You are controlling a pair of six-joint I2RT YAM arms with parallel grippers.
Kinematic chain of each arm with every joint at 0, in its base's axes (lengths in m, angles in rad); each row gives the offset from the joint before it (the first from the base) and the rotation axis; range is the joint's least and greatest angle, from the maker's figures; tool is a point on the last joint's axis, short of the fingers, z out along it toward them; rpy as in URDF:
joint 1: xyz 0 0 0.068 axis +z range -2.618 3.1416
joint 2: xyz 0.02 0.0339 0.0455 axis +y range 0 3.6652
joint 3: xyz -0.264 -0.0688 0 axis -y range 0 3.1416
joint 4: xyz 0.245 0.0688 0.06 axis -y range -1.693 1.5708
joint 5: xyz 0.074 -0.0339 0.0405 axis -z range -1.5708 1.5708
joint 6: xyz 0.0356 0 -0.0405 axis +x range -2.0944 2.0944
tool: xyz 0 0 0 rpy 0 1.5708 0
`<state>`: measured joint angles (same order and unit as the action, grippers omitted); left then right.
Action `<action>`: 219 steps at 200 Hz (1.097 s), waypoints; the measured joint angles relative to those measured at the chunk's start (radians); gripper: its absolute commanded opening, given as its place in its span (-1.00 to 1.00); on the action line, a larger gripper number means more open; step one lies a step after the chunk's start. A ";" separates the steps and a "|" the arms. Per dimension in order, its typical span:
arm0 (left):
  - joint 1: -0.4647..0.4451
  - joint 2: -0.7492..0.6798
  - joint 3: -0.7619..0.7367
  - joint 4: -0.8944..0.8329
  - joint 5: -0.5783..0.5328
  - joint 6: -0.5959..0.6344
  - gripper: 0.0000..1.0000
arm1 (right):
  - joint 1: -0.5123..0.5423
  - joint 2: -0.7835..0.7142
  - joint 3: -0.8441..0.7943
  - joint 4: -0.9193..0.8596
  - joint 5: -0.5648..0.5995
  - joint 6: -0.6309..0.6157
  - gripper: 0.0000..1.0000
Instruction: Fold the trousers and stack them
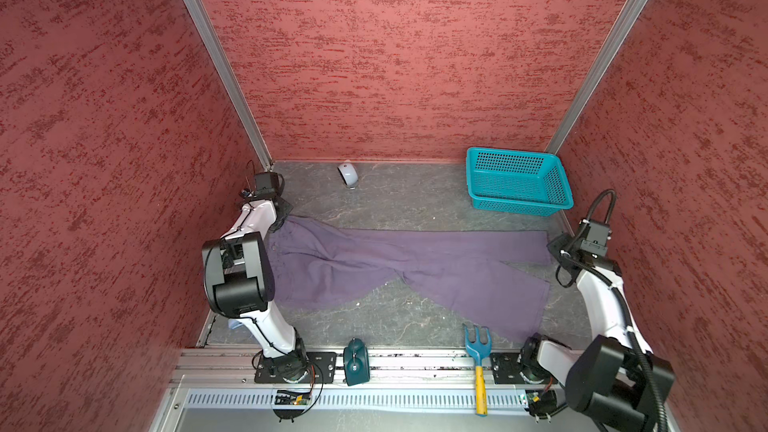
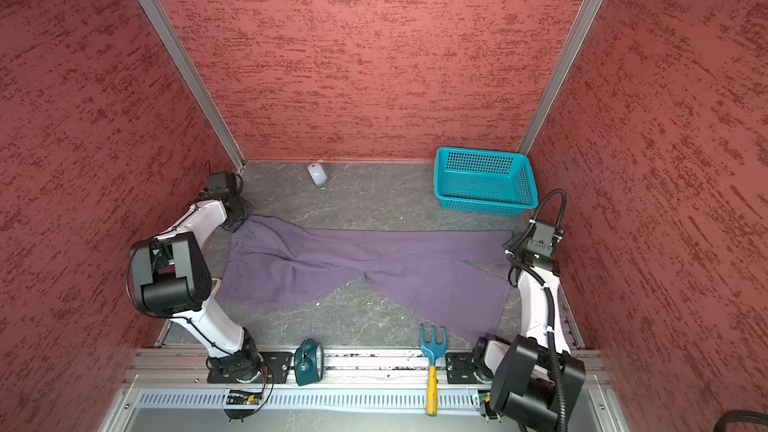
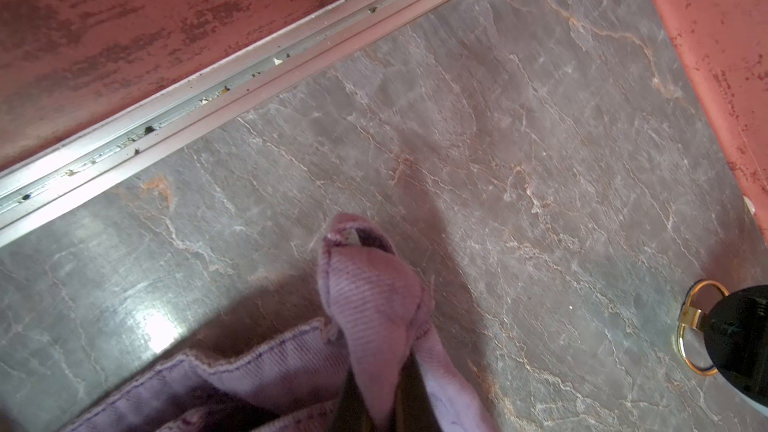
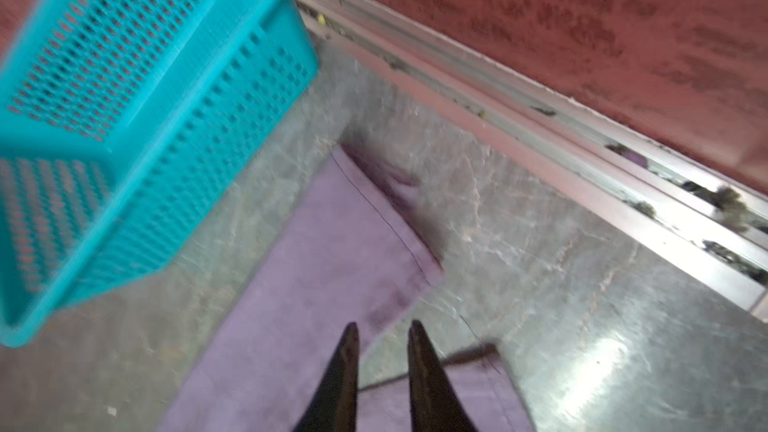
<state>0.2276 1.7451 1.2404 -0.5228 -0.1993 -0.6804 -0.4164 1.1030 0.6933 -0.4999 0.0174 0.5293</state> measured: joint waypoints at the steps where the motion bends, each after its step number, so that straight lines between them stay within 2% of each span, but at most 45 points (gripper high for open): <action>1: -0.001 0.000 0.000 0.000 0.000 0.000 -0.99 | 0.000 0.002 -0.004 -0.003 -0.001 0.002 -0.16; 15: -0.011 0.000 0.000 0.000 -0.005 0.001 -0.99 | 0.001 0.036 -0.035 -0.014 -0.015 -0.012 -0.05; 66: -0.033 0.000 0.000 -0.001 -0.012 0.000 -0.97 | 0.001 0.244 -0.043 0.031 -0.052 -0.013 0.06; 125: -0.053 0.000 0.000 0.000 -0.013 0.001 -0.96 | 0.001 0.410 0.062 0.124 -0.063 0.005 0.03; 146: -0.059 0.000 0.000 0.000 -0.012 0.001 -0.96 | 0.001 0.450 0.086 0.157 -0.064 0.013 -0.15; 174: -0.060 0.000 0.000 0.000 -0.011 0.001 -0.96 | 0.001 0.498 0.102 0.188 -0.070 0.020 -1.00; 199: -0.060 0.000 0.000 0.000 -0.011 0.001 -1.00 | 0.001 0.505 0.118 0.192 -0.076 0.020 -1.00; 219: -0.060 0.000 0.000 0.000 -0.012 0.001 -1.00 | 0.000 0.453 0.119 0.142 -0.066 0.017 -1.00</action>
<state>0.1680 1.7451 1.2404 -0.5232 -0.2115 -0.6796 -0.4160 1.5558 0.8120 -0.3576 -0.0486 0.5465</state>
